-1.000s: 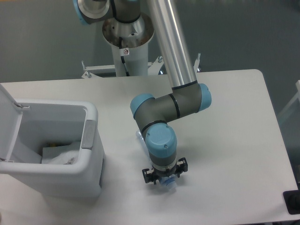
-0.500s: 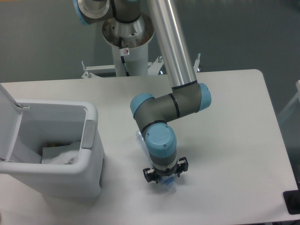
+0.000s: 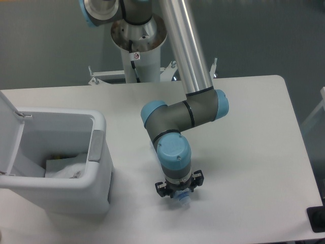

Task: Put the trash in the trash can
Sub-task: 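Lower the gripper around the bottle's capped end and close it, then lift the clear water bottle off the table, then carry the bottle over the trash bin and lower it inside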

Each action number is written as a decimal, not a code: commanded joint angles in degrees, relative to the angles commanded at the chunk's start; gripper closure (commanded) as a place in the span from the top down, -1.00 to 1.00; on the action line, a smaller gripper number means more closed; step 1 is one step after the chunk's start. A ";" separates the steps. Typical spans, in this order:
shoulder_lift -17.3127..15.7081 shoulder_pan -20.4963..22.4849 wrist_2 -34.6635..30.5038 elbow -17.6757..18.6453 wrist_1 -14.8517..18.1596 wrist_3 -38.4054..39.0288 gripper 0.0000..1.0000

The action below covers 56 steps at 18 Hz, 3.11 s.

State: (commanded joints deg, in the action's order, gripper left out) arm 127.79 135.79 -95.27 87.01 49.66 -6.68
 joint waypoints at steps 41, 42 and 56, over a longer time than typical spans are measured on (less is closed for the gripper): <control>-17.75 5.98 22.58 -15.81 -7.11 2.11 0.40; -17.84 5.63 23.20 -17.04 -7.90 2.20 0.40; -21.53 -6.75 23.64 -16.88 -10.99 1.92 0.43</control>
State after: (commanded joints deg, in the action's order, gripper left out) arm 106.26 129.04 -71.63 70.13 38.67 -4.76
